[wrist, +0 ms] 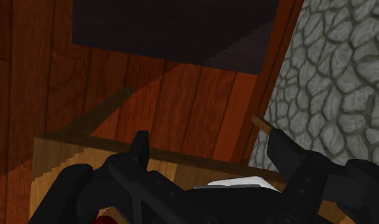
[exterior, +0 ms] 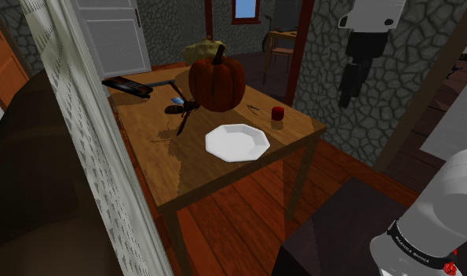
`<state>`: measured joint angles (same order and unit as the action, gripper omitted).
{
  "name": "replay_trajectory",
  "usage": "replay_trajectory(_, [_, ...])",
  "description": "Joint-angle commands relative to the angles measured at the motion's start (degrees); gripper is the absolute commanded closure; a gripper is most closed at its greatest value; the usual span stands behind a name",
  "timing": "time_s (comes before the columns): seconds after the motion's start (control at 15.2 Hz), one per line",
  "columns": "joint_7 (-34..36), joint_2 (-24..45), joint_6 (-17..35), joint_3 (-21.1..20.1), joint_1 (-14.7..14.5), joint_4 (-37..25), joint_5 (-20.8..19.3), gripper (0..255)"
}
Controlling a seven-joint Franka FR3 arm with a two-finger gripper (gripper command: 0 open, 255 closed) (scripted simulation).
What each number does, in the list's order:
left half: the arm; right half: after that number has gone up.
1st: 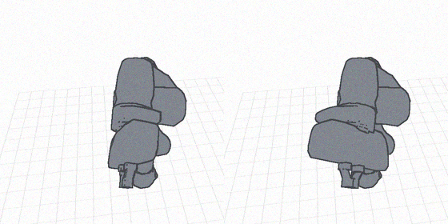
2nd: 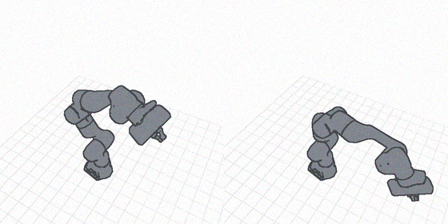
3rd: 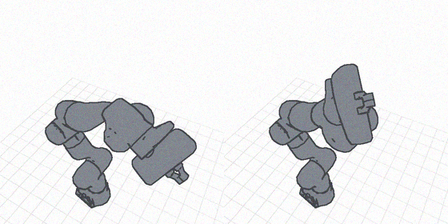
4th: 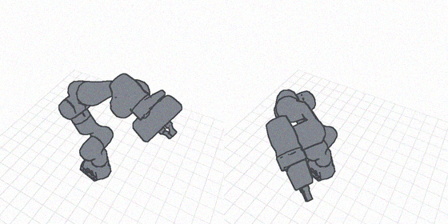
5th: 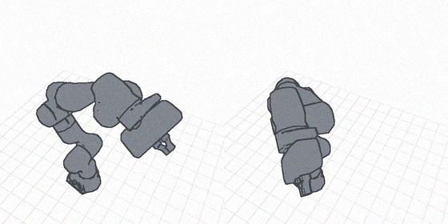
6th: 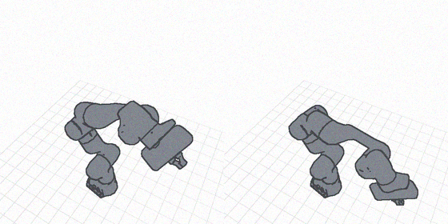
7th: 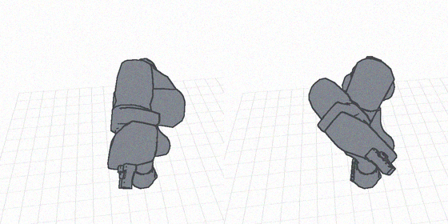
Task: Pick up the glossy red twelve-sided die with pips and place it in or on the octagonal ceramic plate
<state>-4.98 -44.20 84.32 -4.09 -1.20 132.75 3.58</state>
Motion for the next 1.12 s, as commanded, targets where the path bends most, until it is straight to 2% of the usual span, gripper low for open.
replay_trajectory(0.0, [0.0, 0.0, 0.0, 0.0, 0.0, 0.0, 0.0, 0])
replay_trajectory(0.53, [-6.5, 12.4, 13.2, 3.8, 1.3, -0.4, -3.1, 0])
replay_trajectory(1.06, [-12.4, 27.6, 24.0, 6.9, 2.3, -5.9, -4.4, 0])
